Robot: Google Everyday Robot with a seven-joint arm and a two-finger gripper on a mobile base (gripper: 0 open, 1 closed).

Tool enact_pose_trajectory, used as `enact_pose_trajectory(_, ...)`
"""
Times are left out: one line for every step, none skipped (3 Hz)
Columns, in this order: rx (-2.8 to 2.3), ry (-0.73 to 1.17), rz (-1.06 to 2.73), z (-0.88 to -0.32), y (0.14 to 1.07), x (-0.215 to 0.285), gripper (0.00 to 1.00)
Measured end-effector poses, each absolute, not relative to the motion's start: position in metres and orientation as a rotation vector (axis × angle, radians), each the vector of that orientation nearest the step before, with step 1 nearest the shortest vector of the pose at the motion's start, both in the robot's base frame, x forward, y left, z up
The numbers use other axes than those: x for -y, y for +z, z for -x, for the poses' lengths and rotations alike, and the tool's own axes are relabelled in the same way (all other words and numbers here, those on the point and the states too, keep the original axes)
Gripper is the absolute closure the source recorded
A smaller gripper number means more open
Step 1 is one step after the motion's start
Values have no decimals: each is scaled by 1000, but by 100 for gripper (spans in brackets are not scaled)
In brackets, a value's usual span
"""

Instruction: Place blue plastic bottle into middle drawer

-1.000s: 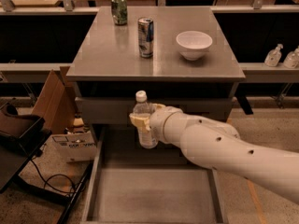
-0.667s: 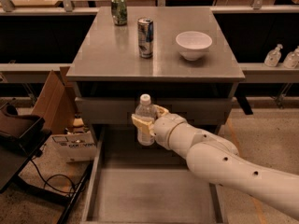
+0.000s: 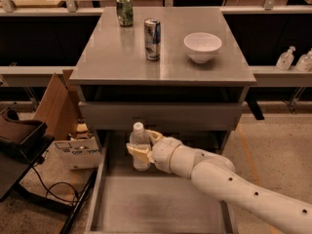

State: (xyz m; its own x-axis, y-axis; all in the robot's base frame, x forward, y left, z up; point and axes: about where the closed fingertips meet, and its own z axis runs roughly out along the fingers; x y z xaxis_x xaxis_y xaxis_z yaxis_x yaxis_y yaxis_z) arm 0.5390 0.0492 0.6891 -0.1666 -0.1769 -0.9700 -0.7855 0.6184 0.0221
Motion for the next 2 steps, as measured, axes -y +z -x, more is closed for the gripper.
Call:
enact_pose_trajectory(-1739,742,808,-526,650,-55,100)
enact_pose_trajectory(-1733,738,803,-528,653,-55,100)
